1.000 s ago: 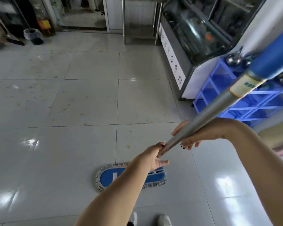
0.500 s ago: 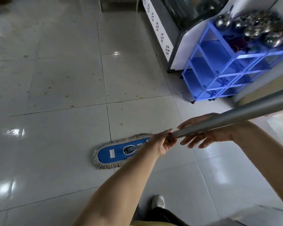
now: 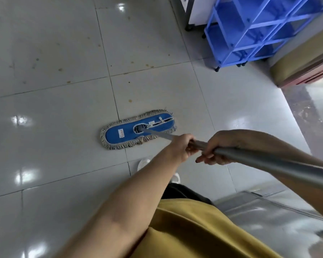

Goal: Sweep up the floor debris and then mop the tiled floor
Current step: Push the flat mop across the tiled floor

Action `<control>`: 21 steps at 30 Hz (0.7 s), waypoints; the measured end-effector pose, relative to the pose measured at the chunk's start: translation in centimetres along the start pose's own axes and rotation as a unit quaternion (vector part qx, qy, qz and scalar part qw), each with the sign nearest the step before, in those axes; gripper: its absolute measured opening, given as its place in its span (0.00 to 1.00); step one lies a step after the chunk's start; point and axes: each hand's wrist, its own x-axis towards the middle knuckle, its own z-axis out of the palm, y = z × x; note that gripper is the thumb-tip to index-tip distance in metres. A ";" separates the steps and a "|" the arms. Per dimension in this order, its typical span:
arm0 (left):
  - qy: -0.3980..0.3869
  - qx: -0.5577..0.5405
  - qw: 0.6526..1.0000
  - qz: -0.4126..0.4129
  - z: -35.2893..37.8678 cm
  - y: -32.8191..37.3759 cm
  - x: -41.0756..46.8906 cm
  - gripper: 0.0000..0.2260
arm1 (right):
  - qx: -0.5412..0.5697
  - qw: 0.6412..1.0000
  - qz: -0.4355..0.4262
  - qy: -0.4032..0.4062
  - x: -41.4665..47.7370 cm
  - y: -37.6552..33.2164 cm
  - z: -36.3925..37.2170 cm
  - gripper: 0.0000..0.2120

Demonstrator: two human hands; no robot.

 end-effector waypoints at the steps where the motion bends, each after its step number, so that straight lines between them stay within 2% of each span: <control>1: 0.016 0.018 1.000 0.001 0.1 -1.3 0.4 0.12 | -0.009 1.000 0.009 0.001 0.8 1.1 0.4 0.07; 5: 0.084 0.110 0.990 0.014 0.3 -4.9 1.2 0.04 | -0.025 0.999 -0.006 0.038 3.4 4.6 1.4 0.15; 6: 0.094 0.127 0.987 0.017 0.3 -5.3 1.4 0.07 | -0.016 0.999 -0.015 0.034 3.8 5.0 1.3 0.15; 8: 0.100 0.151 0.983 0.019 0.5 -5.2 1.5 0.04 | -0.014 0.999 -0.029 0.032 4.1 5.1 1.0 0.14; 9: 0.105 0.157 0.982 0.021 0.6 -5.0 1.7 0.08 | -0.022 0.999 -0.032 0.033 4.1 4.8 0.8 0.14; 13: 0.098 0.135 0.986 0.018 0.8 -3.6 2.7 0.12 | -0.038 0.999 -0.028 0.018 4.4 2.9 -0.1 0.16; 19: 0.068 0.129 0.989 0.003 0.7 -2.6 3.7 0.06 | -0.021 0.999 -0.027 0.019 4.3 1.8 -0.1 0.16; 20: 0.072 0.132 0.989 0.006 0.7 -2.5 4.1 0.15 | -0.021 0.999 -0.026 0.019 4.2 1.6 -0.2 0.16; 21: 0.073 0.132 0.989 0.007 0.9 -2.1 4.1 0.18 | -0.016 0.999 -0.026 0.019 4.2 1.3 -0.5 0.16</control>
